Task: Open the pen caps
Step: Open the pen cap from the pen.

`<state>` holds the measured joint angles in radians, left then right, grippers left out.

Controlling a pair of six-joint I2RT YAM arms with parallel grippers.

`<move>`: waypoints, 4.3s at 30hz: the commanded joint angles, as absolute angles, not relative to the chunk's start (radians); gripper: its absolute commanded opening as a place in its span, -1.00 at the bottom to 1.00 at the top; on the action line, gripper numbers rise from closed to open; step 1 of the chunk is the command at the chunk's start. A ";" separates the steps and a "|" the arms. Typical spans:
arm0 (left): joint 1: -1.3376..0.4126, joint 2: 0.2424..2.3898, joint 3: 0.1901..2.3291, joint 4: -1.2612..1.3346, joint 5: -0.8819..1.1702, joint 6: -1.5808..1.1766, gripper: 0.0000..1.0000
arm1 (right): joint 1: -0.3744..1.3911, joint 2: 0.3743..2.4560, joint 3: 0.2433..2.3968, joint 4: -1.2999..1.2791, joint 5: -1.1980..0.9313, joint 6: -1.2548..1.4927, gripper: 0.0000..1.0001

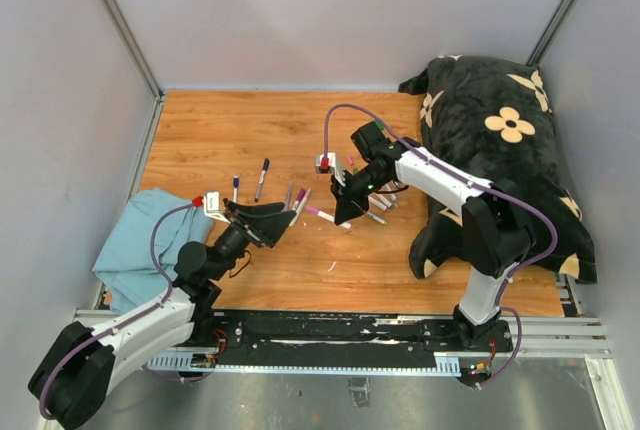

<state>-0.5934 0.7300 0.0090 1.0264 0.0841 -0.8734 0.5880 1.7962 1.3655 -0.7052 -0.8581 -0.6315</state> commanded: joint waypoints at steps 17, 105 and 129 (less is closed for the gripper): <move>-0.599 0.863 -0.029 1.220 0.114 -0.890 0.99 | 0.549 1.746 1.365 -0.719 -0.989 -0.595 -0.99; -0.600 1.104 0.020 1.514 0.144 -0.942 0.92 | 0.525 1.743 1.364 -0.720 -1.094 -0.572 -0.99; -0.600 1.145 0.021 1.555 0.126 -0.972 0.91 | 0.525 1.746 1.365 -0.721 -1.100 -0.569 -0.99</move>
<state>-0.5934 1.1217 0.0090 1.4921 0.1398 -0.9554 0.5385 1.7634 1.3655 -0.7052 -1.0733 -0.5781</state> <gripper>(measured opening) 0.959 0.128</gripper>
